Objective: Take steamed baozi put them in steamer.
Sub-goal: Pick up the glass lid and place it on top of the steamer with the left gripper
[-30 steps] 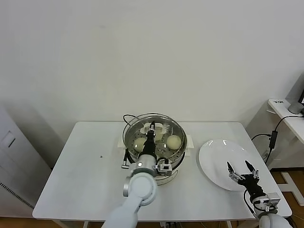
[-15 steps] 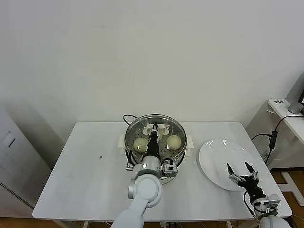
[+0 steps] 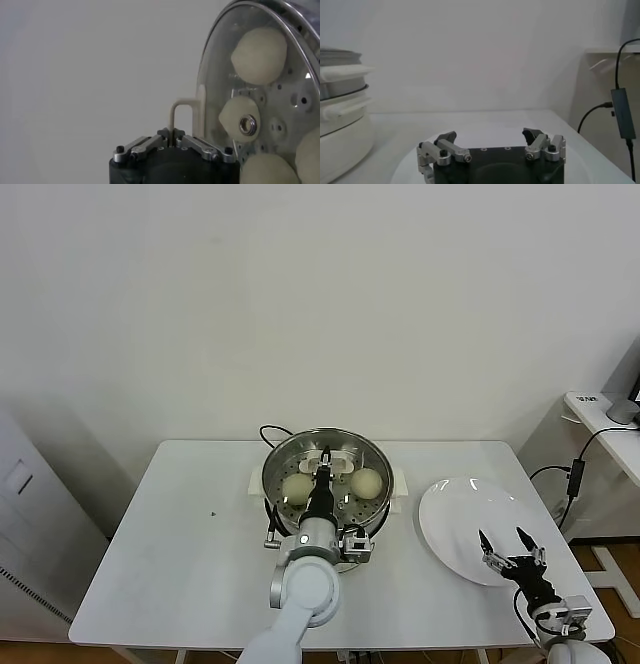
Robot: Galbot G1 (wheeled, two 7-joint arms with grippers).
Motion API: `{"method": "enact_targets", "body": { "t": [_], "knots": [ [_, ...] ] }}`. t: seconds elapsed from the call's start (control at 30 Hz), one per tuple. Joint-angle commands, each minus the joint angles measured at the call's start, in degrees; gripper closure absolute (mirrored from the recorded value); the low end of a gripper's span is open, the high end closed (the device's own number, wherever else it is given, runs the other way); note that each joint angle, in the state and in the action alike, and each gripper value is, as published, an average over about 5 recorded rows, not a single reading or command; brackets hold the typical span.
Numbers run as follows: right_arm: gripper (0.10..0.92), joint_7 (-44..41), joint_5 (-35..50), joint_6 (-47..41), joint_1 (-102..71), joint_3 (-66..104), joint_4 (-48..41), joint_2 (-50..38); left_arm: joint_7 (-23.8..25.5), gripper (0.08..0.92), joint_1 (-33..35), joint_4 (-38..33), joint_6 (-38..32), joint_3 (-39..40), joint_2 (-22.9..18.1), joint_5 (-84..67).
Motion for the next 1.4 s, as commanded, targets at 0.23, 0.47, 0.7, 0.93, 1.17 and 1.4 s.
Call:
{"method": "enact_targets", "body": {
  "t": [0.23, 0.47, 0.7, 0.93, 1.17, 1.4],
  "knots": [
    [0.203, -0.7, -0.1, 0.4, -0.3, 0.5, -0.4, 0.0, -0.7, 0.89, 0.4, 0.7, 0.9, 0.1, -2.8, -0.3],
    [0.203, -1.0, -0.4, 0.7, -0.5, 0.5, -0.9, 0.3, -1.3, 0.89, 0.3, 0.9, 1.7, 0.2, -2.8, -1.4],
    [0.203, -1.2, -0.6, 0.9, -0.6, 0.6, -1.4, 0.6, -1.5, 0.89, 0.1, 1.3, 1.8, 0.7, -2.8, -1.9],
    [0.203, -1.4, -0.5, 0.9, -0.6, 0.8, -1.5, 0.5, -2.8, 0.89, -0.5, 2.1, 2.4, 0.8, -2.8, -2.3],
    [0.203, -1.5, -0.5, 1.0, -0.6, 0.9, -1.8, 0.5, -2.6, 0.884, -0.3, 1.1, 4.1, 1.8, -2.8, -8.5],
    [0.203, -1.7, -0.5, 0.9, -0.4, 0.9, -1.8, 0.4, 1.8, 0.735, 0.7, -5.7, 4.9, 2.3, -1.2, -19.9]
  ]
}}
